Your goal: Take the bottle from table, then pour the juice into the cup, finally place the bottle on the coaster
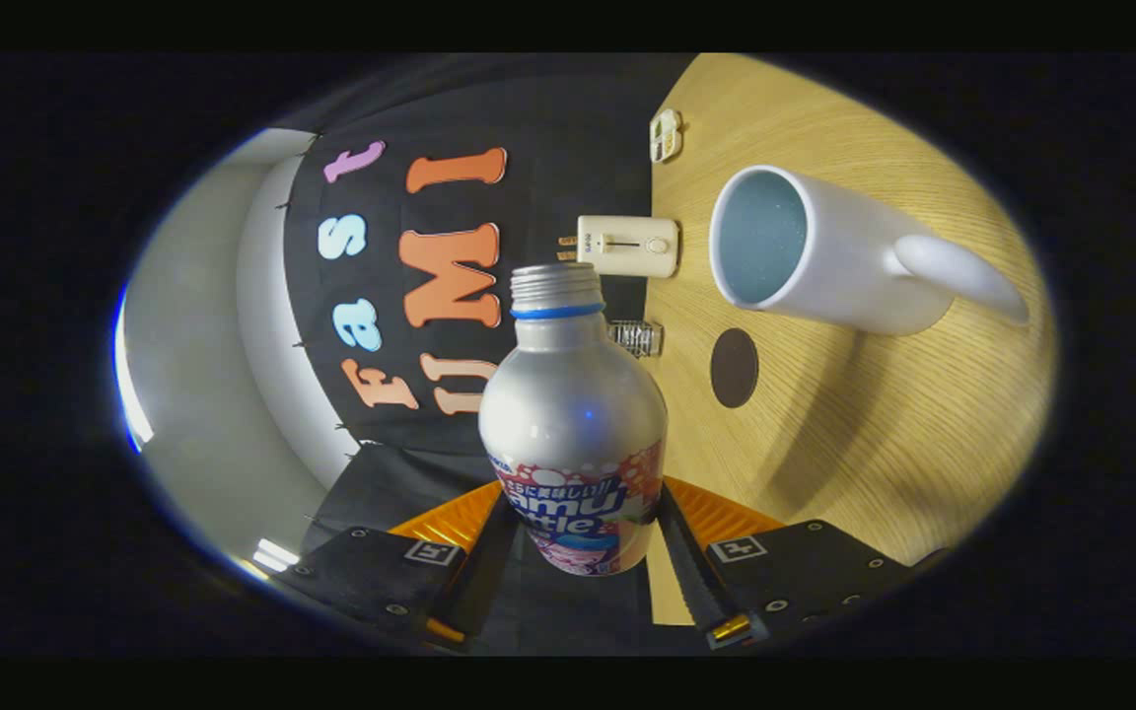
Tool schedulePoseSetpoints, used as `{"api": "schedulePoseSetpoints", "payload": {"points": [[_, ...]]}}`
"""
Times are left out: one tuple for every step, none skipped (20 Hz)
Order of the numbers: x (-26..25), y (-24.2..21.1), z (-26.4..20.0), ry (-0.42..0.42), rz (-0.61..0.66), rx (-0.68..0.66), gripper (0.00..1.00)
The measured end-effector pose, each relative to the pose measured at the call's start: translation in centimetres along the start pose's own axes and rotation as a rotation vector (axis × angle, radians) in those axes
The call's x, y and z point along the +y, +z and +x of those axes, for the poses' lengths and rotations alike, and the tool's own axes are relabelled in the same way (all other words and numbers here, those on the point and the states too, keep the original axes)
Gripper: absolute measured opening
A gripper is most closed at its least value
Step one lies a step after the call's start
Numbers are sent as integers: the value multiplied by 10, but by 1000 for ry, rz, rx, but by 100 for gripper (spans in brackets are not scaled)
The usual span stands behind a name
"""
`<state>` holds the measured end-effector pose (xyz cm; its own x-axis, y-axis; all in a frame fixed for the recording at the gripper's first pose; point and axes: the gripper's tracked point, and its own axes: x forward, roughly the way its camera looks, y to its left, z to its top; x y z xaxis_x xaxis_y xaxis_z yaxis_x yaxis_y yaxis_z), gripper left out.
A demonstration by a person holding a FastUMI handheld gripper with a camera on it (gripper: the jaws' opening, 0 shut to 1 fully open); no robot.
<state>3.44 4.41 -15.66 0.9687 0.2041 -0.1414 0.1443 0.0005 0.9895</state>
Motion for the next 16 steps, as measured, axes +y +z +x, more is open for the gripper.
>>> {"api": "schedulePoseSetpoints", "payload": {"points": [[1, 0, -1, 9, 20, -3, 76], [1, 1, 1, 16, 39, -5, 77], [2, 1, -2, 22, 59, -6, 77], [3, 1, -1, 29, 80, -5, 77], [4, -1, -2, 37, 103, -1, 77], [8, -2, 0, 51, 128, 2, 77], [10, -2, 0, 53, 142, 6, 77], [10, -3, 1, 57, 151, 6, 77], [10, -4, 1, 60, 158, 4, 77], [11, -3, 1, 65, 166, 2, 77], [12, -2, 0, 71, 178, -1, 76], [13, 0, 0, 80, 194, -4, 77], [16, 0, -1, 91, 212, -3, 77], [18, 3, -2, 110, 240, -11, 77], [21, 5, -2, 121, 257, -12, 77], [21, 5, -1, 124, 263, -11, 77]]}}
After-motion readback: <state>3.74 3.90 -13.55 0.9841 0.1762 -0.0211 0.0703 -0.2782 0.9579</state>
